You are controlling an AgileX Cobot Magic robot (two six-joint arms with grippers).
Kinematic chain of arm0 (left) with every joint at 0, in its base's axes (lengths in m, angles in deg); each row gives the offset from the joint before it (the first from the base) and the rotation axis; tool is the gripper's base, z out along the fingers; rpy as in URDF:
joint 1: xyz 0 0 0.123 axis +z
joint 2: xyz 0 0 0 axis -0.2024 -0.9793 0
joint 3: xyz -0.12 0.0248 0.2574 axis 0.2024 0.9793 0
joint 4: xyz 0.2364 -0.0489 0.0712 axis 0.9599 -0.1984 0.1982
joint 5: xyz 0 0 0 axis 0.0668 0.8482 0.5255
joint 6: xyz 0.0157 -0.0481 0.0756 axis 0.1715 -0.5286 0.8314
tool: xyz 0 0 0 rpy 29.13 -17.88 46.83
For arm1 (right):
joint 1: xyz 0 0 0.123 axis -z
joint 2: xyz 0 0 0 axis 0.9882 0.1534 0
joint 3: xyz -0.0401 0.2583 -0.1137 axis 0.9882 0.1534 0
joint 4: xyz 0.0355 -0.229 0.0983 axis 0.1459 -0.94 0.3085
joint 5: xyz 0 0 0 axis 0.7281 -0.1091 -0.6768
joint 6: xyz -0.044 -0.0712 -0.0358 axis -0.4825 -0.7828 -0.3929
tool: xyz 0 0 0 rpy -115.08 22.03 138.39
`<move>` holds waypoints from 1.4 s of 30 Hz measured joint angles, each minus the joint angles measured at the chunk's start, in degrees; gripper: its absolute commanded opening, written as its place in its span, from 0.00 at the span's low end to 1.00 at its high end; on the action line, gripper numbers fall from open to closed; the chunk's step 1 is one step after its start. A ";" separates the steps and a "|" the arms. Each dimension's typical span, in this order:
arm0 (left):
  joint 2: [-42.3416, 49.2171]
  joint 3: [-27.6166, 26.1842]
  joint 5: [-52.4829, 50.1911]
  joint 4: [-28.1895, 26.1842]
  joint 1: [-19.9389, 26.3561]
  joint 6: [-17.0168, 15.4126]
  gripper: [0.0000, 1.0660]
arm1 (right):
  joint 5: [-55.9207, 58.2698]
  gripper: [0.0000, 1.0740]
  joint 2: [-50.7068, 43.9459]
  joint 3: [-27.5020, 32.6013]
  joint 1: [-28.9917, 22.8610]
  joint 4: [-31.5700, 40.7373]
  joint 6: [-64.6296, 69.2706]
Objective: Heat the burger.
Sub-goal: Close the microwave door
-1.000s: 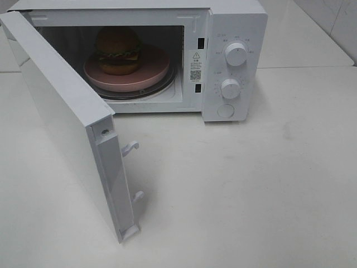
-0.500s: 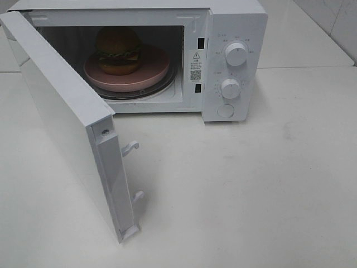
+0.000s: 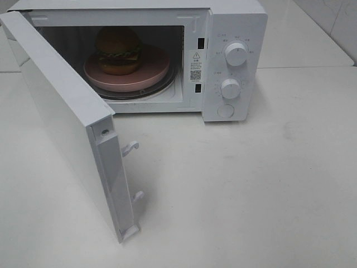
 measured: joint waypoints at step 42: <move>0.00 0.00 0.00 0.74 0.00 0.23 0.92 | 0.00 0.70 0.00 0.00 0.00 0.00 0.46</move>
